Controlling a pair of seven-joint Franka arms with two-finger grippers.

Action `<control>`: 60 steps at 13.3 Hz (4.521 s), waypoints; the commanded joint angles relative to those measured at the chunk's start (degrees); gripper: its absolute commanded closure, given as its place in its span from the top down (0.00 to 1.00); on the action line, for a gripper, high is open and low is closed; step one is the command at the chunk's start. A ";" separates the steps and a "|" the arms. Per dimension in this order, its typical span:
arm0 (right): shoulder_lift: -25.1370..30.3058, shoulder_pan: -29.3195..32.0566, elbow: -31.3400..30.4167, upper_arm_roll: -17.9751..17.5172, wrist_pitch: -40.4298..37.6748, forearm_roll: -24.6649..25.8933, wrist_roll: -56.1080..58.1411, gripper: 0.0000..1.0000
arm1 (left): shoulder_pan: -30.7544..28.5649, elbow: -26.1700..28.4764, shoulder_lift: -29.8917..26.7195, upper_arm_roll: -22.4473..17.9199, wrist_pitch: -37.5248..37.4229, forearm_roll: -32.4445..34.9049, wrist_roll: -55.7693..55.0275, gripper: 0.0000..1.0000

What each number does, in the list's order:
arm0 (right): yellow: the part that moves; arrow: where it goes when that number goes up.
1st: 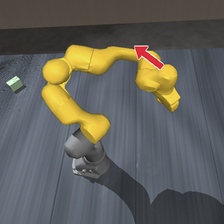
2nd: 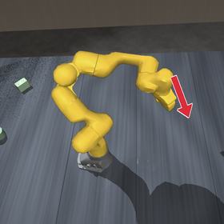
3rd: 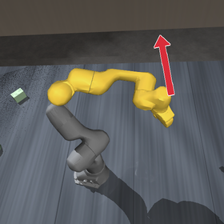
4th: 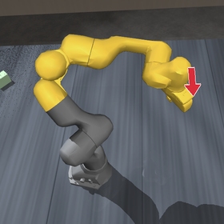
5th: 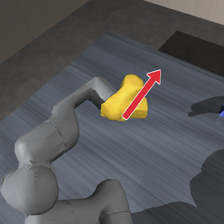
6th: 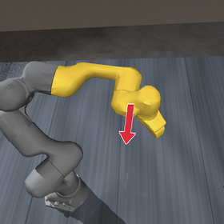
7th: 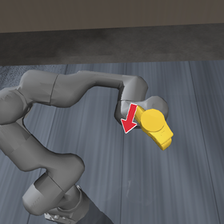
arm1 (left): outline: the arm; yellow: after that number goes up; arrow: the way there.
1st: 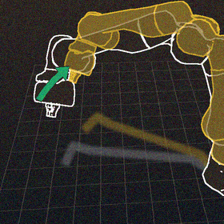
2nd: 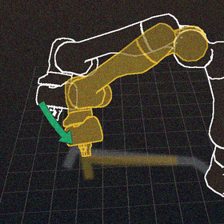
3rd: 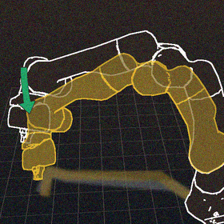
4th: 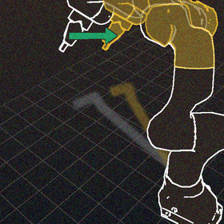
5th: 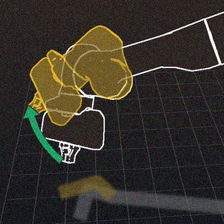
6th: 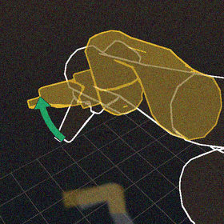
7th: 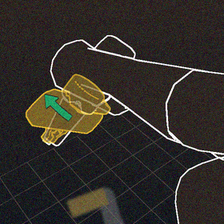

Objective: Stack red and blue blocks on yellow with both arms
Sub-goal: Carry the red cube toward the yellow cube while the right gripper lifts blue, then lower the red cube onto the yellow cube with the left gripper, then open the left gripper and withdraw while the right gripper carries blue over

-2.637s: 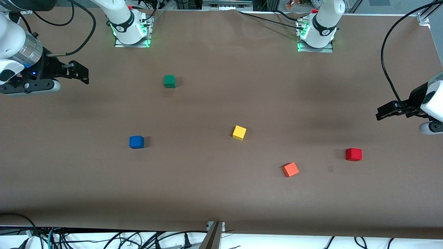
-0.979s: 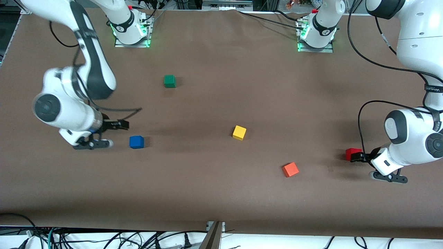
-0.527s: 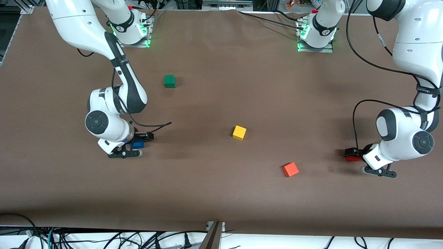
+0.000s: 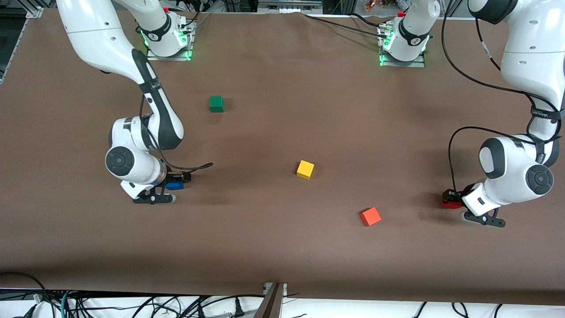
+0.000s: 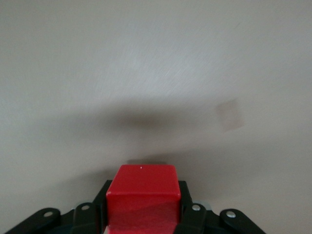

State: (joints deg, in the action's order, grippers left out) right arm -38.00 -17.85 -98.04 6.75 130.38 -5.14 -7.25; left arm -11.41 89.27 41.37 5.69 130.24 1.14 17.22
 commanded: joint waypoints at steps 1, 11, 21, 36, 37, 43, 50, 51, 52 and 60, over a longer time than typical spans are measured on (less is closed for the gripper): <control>-0.23 0.36 -1.28 -0.25 2.07 -0.75 -0.40 0.82 | 5.76 -4.52 -3.49 0.29 -8.30 0.18 -9.00 0.00; 1.61 -0.17 14.25 -0.33 -15.83 -1.10 0.04 0.30 | 38.47 -10.52 -1.13 0.99 -14.05 0.18 -35.24 0.00; -0.23 -5.71 22.62 -2.27 -19.37 -0.92 -16.30 0.33 | 45.24 -10.87 3.98 0.64 -7.64 0.88 -35.23 0.00; -0.58 -6.68 23.07 -2.27 -18.14 -0.92 -18.24 0.33 | 44.81 -12.71 4.24 -0.94 -7.72 4.39 -34.35 0.00; -0.58 -6.68 23.07 -2.27 -18.14 -0.92 -18.24 0.33 | 44.81 -12.71 4.33 -0.86 -7.72 5.70 -34.44 0.00; -0.58 -6.76 23.07 -2.27 -18.14 -0.92 -18.33 0.33 | 45.07 -12.71 5.30 -0.86 -7.63 5.89 -34.44 0.00; -0.58 -6.76 22.98 -2.27 -18.23 -0.84 -18.33 0.35 | 44.63 -12.98 5.30 -0.94 -7.72 5.72 -34.70 1.00; -0.58 -6.85 23.07 -2.27 -18.23 -0.92 -18.33 0.35 | 44.63 -12.98 5.21 -0.86 -7.72 5.72 -34.71 1.00; -0.50 -6.94 23.07 -2.36 -18.32 -1.01 -18.50 0.34 | 44.63 -12.98 5.12 -0.86 -7.81 5.72 -34.79 1.00; -2.78 -16.96 29.83 -2.36 -18.14 -1.01 -37.82 0.31 | 33.16 -24.40 1.61 -0.68 -22.49 3.87 -34.35 1.00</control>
State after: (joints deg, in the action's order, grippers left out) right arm -38.72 -34.63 -72.32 4.11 112.66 -5.81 -42.13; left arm 27.97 66.36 43.11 4.25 109.30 5.74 -17.97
